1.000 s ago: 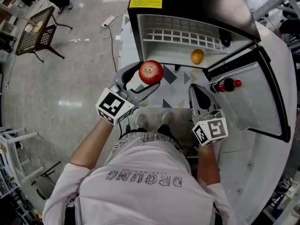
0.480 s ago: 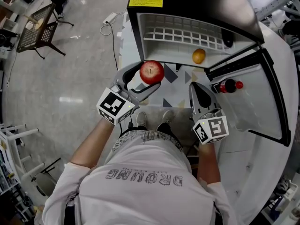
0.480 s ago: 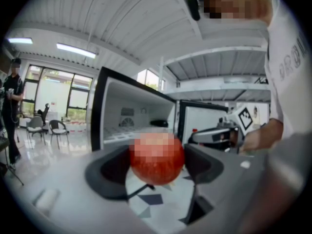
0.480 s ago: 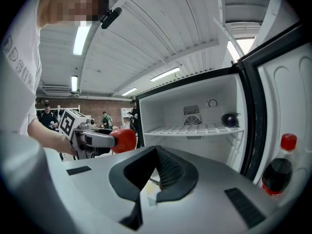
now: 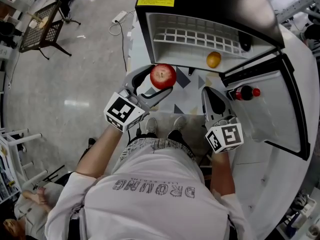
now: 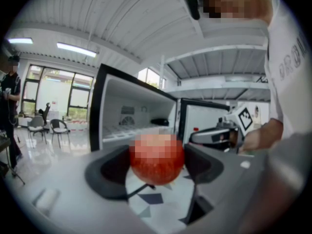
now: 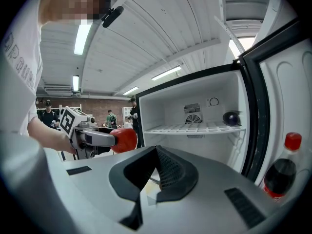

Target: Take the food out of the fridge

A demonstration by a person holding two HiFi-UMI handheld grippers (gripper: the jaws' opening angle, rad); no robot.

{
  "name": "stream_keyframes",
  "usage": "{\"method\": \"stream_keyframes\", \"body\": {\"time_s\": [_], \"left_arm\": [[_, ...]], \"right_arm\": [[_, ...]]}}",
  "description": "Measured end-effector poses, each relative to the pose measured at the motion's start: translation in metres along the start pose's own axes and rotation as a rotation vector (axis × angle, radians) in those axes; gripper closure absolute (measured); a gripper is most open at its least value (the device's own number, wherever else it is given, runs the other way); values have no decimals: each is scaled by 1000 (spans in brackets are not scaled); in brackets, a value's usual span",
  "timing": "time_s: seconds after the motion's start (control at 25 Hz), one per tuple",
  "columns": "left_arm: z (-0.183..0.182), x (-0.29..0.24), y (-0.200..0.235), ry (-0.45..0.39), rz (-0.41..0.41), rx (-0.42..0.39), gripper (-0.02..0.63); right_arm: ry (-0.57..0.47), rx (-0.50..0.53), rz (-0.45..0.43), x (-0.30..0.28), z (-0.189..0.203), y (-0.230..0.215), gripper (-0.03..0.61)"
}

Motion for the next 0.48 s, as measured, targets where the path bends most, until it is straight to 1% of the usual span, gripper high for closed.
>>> {"method": "stream_keyframes", "body": {"time_s": [0.48], "left_arm": [[1,-3,-3,10,-10,8,262]], "right_arm": [[17,-2,-14,-1,4,-6,586]]}}
Point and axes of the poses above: the fingertips, and each gripper's own axes: x backward along the fingers, y to its left, z out of its underside, the point moved 10 cm from there along x, backward along the fingers, and after that the axes turned 6 degrees about y, right-handed, at the moved point
